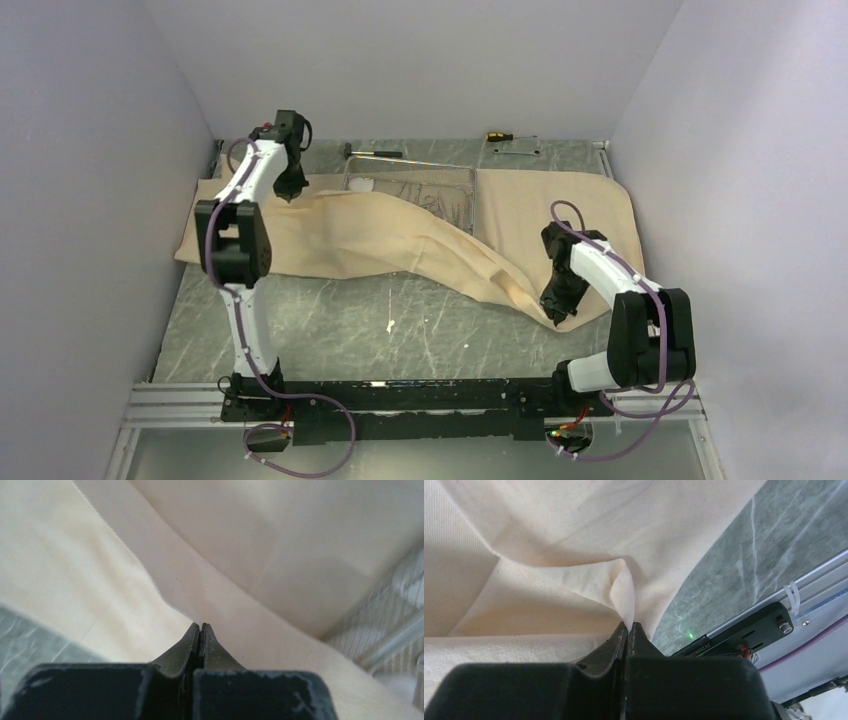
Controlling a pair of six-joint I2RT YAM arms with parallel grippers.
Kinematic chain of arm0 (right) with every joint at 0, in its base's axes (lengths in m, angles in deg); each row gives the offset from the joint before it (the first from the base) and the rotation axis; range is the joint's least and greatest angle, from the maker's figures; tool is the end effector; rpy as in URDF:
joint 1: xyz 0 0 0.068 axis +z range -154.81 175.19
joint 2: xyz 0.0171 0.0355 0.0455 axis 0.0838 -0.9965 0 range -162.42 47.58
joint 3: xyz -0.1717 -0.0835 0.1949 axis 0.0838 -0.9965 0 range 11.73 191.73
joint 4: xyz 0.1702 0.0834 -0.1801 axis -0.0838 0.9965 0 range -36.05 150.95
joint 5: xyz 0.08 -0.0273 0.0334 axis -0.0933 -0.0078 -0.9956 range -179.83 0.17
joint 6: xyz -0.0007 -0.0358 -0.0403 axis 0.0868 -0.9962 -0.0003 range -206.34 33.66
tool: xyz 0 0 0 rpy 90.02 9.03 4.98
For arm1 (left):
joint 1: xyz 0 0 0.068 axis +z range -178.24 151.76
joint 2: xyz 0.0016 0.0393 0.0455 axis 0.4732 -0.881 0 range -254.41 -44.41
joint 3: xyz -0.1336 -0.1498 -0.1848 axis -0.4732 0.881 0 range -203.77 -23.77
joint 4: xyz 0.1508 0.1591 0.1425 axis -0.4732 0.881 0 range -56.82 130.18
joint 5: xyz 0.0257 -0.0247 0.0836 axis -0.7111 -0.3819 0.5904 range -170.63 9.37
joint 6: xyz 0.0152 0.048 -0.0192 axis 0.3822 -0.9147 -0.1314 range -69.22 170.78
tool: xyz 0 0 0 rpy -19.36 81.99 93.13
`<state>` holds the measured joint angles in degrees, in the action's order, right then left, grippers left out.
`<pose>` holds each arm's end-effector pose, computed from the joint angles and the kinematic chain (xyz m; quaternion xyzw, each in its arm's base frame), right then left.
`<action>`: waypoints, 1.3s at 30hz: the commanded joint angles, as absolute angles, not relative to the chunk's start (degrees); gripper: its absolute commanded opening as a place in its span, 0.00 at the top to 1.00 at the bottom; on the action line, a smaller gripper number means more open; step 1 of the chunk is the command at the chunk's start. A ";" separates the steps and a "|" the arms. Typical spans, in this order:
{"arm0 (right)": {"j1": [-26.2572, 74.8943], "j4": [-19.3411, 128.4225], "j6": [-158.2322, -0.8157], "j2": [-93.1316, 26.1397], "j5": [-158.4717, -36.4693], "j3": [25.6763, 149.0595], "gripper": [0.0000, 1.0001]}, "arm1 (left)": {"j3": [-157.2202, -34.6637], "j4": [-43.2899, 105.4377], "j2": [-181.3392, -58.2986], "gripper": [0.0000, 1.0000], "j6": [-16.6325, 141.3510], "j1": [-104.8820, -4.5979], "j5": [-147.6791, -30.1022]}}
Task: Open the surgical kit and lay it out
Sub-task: Open the surgical kit at the center of the board.
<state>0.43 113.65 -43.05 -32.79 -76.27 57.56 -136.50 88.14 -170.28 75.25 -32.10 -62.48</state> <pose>0.2035 0.0103 0.1760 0.3194 0.9395 -0.1227 0.0149 0.4668 -0.0204 0.2302 -0.2029 0.9485 0.1042 0.2198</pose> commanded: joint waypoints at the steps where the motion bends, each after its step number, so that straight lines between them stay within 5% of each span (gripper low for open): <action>1: -1.35 113.08 -38.34 -32.64 -73.06 58.43 1.00 | -127.02 91.79 -154.29 1.00 76.41 -31.22 -59.38; 16: -14.07 111.38 -35.25 -34.35 -71.38 55.59 1.00 | -90.25 100.53 -119.67 1.00 87.12 -15.28 -55.73; 32: -19.99 116.27 -27.63 -39.41 -65.31 54.93 1.00 | -88.21 116.48 -115.00 0.99 110.79 -10.14 -46.28; 34: -20.02 118.21 -26.06 -38.11 -65.20 55.54 1.00 | -88.06 118.46 -113.74 0.81 113.93 -9.70 -45.29; 36: -20.09 120.15 -24.17 -36.86 -64.16 56.32 0.98 | -88.46 120.87 -112.18 0.35 117.69 -9.53 -43.83; 39: -20.18 121.82 -22.77 -35.79 -62.39 57.56 0.74 | -89.21 121.57 -109.51 0.05 120.07 -9.44 -42.49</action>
<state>-19.68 116.99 -26.85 -38.52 -68.09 55.13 -87.89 116.99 -113.93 112.12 -9.76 -48.84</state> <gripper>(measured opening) 0.148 0.769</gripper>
